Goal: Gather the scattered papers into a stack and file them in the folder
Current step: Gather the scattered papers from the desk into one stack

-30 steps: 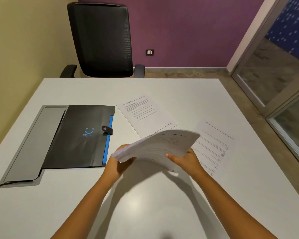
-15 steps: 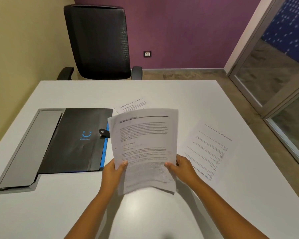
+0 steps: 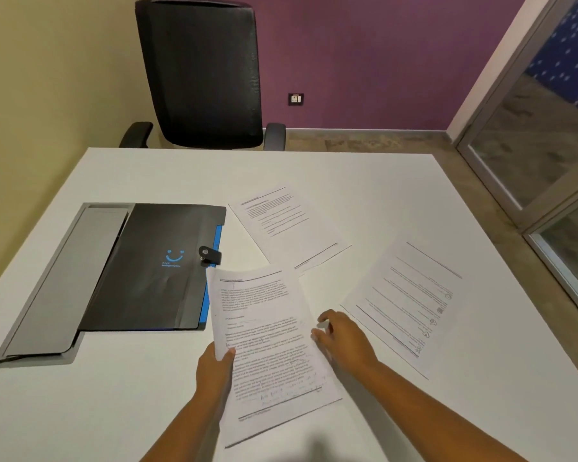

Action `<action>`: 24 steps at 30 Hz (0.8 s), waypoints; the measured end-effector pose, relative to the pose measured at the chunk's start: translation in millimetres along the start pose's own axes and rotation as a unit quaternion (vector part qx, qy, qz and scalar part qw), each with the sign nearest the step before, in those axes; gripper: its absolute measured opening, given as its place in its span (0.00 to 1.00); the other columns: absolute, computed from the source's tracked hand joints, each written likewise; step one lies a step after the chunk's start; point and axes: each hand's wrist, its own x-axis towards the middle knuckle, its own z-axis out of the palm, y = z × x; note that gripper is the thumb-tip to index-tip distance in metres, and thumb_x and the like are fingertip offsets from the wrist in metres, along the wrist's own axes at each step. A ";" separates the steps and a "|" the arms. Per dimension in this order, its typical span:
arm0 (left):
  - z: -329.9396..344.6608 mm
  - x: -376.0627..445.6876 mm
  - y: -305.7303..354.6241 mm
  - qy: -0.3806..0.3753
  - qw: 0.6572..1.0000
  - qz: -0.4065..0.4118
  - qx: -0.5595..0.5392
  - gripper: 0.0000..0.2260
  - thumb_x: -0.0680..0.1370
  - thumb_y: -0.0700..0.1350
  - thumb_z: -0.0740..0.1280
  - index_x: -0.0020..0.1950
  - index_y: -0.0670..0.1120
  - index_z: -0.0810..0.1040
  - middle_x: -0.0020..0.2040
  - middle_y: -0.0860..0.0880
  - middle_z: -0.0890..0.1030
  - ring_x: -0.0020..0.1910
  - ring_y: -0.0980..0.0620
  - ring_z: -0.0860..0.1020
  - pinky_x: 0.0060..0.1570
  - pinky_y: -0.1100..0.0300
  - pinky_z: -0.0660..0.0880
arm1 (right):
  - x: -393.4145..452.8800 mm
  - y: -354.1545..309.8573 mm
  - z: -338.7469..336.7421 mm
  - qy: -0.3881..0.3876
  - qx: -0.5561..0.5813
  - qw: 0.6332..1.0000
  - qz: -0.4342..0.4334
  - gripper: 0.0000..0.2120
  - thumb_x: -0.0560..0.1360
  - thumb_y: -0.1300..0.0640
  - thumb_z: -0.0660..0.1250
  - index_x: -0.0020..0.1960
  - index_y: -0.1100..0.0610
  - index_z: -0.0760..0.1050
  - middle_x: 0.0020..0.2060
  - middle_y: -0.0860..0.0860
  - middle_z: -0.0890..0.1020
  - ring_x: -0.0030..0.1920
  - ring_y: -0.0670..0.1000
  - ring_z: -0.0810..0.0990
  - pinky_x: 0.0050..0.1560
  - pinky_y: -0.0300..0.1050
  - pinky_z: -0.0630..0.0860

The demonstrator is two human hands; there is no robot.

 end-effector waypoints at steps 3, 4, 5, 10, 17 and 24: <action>-1.5 4.6 -0.6 0.019 1.000 -0.007 0.008 0.04 0.74 0.49 0.68 0.44 0.51 0.74 0.40 0.45 0.82 0.38 0.46 0.81 0.32 0.57 0.78 | 18.1 -0.7 -9.6 0.014 -0.043 0.999 -0.029 0.13 0.76 0.49 0.64 0.57 0.53 0.73 0.54 0.49 0.76 0.48 0.48 0.79 0.47 0.40 0.75; -1.7 6.0 -1.3 0.025 1.000 -0.012 0.011 0.04 0.74 0.49 0.67 0.44 0.52 0.73 0.41 0.46 0.81 0.39 0.47 0.81 0.32 0.58 0.77 | 24.6 -1.3 -12.0 0.006 -0.061 0.997 -0.043 0.13 0.76 0.50 0.64 0.58 0.54 0.74 0.56 0.51 0.75 0.50 0.49 0.78 0.48 0.41 0.76; -1.8 7.4 -1.3 0.028 0.999 -0.017 0.014 0.04 0.75 0.49 0.66 0.45 0.53 0.72 0.42 0.48 0.81 0.39 0.48 0.81 0.31 0.59 0.75 | 30.8 -1.9 -13.8 -0.009 -0.075 0.996 -0.057 0.13 0.77 0.51 0.63 0.59 0.55 0.74 0.57 0.52 0.74 0.53 0.50 0.77 0.50 0.43 0.76; -4.9 20.1 2.7 0.024 0.999 -0.024 0.035 0.10 0.76 0.50 0.65 0.54 0.49 0.70 0.44 0.51 0.79 0.40 0.52 0.79 0.31 0.61 0.73 | 62.4 -11.8 -18.9 -0.078 -0.109 0.988 -0.080 0.13 0.77 0.54 0.63 0.59 0.56 0.74 0.61 0.54 0.71 0.61 0.54 0.71 0.59 0.48 0.73; -5.3 24.3 -8.7 0.104 0.991 -0.090 -0.001 0.16 0.77 0.54 0.61 0.44 0.41 0.75 0.42 0.40 0.82 0.40 0.41 0.81 0.38 0.55 0.75 | 118.0 -29.3 -37.6 -0.026 -0.117 0.993 -0.018 0.19 0.74 0.54 0.65 0.63 0.57 0.70 0.63 0.58 0.71 0.62 0.58 0.70 0.59 0.48 0.70; 23.9 23.8 6.1 0.215 0.966 -0.010 0.146 0.23 0.75 0.46 0.67 0.68 0.48 0.65 0.69 0.45 0.67 0.65 0.42 0.70 0.61 0.44 0.71 | 156.7 -7.7 -52.4 -0.077 -0.159 0.984 0.018 0.35 0.75 0.45 0.66 0.76 0.47 0.52 0.74 0.61 0.57 0.73 0.63 0.57 0.70 0.55 0.61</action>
